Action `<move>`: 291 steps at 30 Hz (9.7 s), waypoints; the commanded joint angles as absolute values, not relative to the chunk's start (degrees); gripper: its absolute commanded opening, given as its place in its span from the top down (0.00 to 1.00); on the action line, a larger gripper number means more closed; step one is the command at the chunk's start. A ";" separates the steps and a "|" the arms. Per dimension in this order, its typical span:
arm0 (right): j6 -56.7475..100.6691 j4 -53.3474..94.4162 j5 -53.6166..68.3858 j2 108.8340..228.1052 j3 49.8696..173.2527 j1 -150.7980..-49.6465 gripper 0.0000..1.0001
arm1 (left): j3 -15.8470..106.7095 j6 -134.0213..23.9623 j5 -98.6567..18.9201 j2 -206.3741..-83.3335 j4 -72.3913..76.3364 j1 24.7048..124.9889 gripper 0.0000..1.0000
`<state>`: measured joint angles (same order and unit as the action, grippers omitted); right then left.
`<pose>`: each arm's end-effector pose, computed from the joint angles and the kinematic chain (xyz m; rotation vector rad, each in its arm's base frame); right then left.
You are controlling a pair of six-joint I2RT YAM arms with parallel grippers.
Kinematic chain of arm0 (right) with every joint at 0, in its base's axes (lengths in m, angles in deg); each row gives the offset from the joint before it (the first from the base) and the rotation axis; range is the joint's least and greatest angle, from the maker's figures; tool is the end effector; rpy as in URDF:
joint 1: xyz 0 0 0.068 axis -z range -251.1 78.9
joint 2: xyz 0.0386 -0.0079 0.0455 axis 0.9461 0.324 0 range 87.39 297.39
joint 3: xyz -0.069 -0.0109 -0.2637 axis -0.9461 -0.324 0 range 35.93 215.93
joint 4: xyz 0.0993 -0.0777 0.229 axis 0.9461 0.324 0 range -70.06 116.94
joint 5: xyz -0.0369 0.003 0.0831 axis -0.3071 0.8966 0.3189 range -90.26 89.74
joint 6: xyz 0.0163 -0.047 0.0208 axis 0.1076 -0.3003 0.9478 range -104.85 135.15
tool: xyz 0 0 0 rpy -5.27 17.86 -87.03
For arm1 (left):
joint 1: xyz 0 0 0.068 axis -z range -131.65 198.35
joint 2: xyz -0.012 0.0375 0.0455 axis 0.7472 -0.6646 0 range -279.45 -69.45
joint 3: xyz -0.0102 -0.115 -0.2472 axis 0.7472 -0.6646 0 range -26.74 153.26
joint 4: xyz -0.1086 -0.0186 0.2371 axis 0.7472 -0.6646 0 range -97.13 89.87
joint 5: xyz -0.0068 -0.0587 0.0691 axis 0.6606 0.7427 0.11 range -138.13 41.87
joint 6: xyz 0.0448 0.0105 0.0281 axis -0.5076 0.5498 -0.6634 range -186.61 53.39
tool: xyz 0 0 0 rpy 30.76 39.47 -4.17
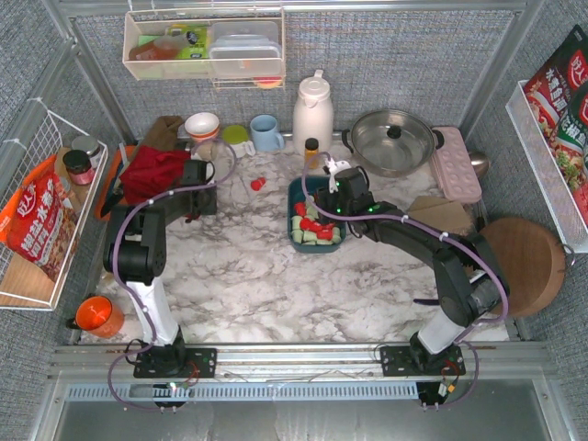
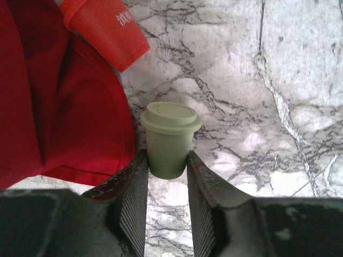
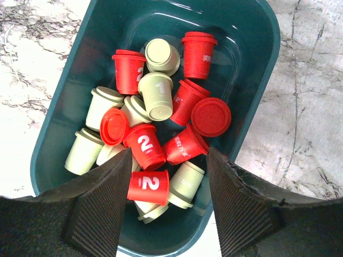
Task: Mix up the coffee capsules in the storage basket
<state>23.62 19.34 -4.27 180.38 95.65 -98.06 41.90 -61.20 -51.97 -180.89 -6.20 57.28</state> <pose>0.3253 0.1627 0.2338 -0.3052 2.1313 0.2863 0.4046 -0.0612 0.1543 0.0440 2.4211 -0.0329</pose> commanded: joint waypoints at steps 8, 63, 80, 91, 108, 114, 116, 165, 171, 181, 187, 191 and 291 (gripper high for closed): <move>24.73 19.09 -2.14 179.59 96.67 -97.99 0.38 | 30.56 -59.47 -50.94 -168.36 1.46 60.48 0.72; 39.56 19.27 8.56 174.58 98.26 -102.60 0.71 | -6.63 -57.39 -55.61 -154.35 77.07 94.49 0.01; 27.54 25.45 -10.37 189.41 109.88 -101.62 0.33 | 23.47 -45.49 -64.16 -164.67 24.56 78.07 0.01; 27.24 24.45 -5.45 187.86 108.12 -99.40 0.32 | 48.83 -54.25 -53.18 -185.94 9.52 69.00 0.04; 28.33 24.16 -0.80 187.53 107.76 -98.43 0.32 | 65.34 -67.18 -39.65 -197.84 -1.73 67.86 0.11; 28.42 24.16 -0.62 187.07 107.58 -98.34 0.32 | 66.11 -66.75 -38.91 -199.70 -1.59 67.81 0.26; 28.42 24.07 -0.44 187.16 107.47 -98.26 0.32 | 66.16 -66.61 -38.82 -200.16 -1.46 67.86 0.33; 31.23 10.40 6.96 151.33 78.30 -98.60 0.32 | 0.84 -63.86 -49.05 -165.57 86.43 100.63 0.62; 32.25 1.99 10.71 147.15 73.58 -98.87 0.32 | 3.20 -66.31 -46.75 -172.09 94.15 101.82 0.62; 34.21 0.88 13.89 150.87 74.03 -99.04 0.32 | 5.86 -65.77 -45.55 -174.51 94.50 102.26 0.62; 34.48 1.65 15.12 152.90 75.21 -99.04 0.34 | 6.30 -65.62 -43.50 -175.37 94.79 102.91 0.61; 34.86 2.74 15.65 153.30 75.89 -99.04 0.38 | 6.39 -65.94 -43.34 -175.46 95.01 103.30 0.61; 25.14 16.38 0.80 176.26 100.57 -97.93 0.40 | 42.28 -40.77 -55.94 -177.38 -0.45 55.32 0.33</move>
<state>26.35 17.57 -1.19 177.32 100.79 -98.03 37.40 -40.52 -55.92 -172.89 5.28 55.99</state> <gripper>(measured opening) 0.608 0.691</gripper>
